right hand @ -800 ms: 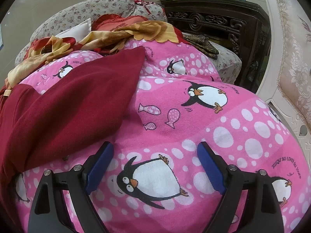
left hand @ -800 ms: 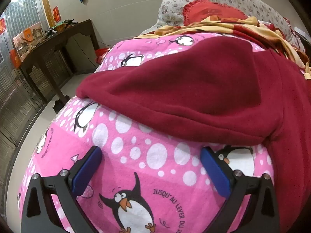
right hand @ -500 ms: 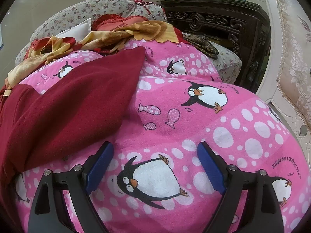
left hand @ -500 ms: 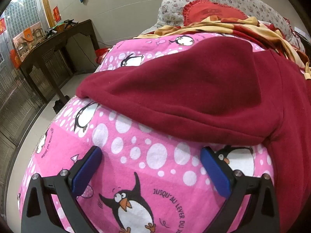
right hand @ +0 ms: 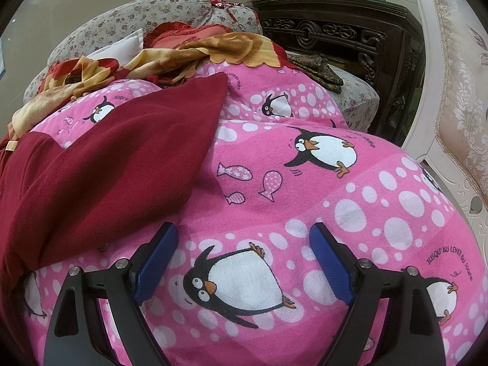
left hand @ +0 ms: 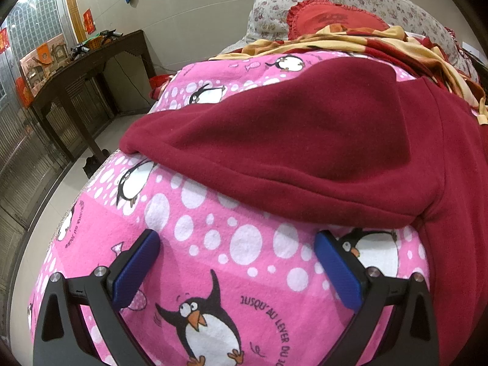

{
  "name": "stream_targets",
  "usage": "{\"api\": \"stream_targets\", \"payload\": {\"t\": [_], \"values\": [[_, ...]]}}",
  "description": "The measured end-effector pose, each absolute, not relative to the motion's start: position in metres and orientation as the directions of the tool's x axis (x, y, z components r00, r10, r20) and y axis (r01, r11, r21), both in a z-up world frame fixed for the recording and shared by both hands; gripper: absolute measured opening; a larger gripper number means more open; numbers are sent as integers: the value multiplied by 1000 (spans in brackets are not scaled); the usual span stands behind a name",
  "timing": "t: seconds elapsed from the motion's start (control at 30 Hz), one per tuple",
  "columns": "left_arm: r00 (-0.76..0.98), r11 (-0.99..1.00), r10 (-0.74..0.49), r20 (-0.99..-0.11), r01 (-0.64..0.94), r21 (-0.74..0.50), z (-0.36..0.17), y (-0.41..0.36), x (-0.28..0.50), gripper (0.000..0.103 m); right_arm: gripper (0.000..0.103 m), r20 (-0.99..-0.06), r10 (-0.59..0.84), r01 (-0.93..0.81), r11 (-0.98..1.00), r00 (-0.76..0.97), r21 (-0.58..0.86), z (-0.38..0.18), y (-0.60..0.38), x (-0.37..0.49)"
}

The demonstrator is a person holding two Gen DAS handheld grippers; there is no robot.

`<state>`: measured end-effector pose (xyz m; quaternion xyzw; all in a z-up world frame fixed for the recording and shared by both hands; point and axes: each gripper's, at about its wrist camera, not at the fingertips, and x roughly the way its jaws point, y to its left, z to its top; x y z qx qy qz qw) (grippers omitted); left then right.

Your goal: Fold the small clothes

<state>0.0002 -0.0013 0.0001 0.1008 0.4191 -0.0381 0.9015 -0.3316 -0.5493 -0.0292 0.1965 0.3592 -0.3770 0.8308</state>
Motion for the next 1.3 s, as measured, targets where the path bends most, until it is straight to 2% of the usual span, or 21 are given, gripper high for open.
{"api": "stream_targets", "payload": {"t": [0.23, 0.6, 1.03, 1.3], "values": [[596, 968, -24, -803, 214, 130, 13, -5, -27, 103, 98, -746, -492, 768, 639, 448, 40, -29, -548, -330], [663, 938, -118, -739, 320, 137, 61, -41, -88, 103, 98, -794, -436, 755, 655, 424, 43, -11, -542, -340], [639, 880, -275, -719, 468, 79, 84, -96, -129, 103, 97, -734, -422, 649, 760, 532, 33, 118, -512, -402], [632, 865, -318, -707, 499, 58, 93, -113, -142, 103, 97, -648, -415, 576, 816, 639, 45, 193, -487, -429]]}}
